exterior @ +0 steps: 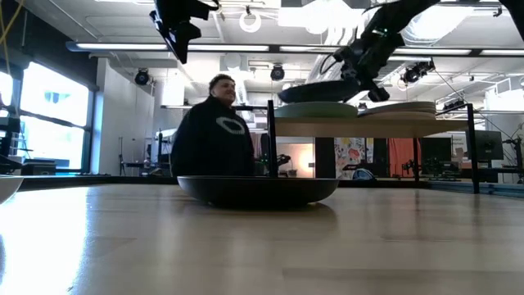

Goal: Place and stack plates onto a shelf
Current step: Stack the dark blue plate on top of the light green plate on the shelf

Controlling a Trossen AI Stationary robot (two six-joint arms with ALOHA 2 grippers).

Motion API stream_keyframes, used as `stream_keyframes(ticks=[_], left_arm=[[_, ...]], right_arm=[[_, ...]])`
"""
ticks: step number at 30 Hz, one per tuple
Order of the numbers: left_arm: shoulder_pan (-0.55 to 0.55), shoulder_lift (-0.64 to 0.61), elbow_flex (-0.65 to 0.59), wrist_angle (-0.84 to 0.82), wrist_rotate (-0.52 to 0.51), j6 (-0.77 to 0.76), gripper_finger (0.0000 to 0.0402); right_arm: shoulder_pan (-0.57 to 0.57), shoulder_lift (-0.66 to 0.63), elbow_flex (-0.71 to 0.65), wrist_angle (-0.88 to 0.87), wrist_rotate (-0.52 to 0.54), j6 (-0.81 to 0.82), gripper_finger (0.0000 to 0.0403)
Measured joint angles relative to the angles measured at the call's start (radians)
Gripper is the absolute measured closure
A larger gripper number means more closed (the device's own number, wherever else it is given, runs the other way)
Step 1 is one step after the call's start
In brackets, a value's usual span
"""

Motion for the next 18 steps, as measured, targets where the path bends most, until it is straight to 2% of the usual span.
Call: stream_keyframes(ticks=[8, 13, 18], left_arm=[[0.000, 0.000, 0.000, 0.000, 0.001, 0.000, 0.0266], [0.000, 0.000, 0.000, 0.000, 0.001, -0.001, 0.0266], [0.000, 0.000, 0.000, 0.000, 0.001, 0.000, 0.0266]], right_arm=[[0.018, 0.000, -0.080, 0.098, 0.013, 0.093, 0.0403], [0.044, 0.000, -0.081, 0.095, 0.086, 0.099, 0.0403], [0.066, 0.000, -0.081, 0.095, 0.093, 0.104, 0.0403]])
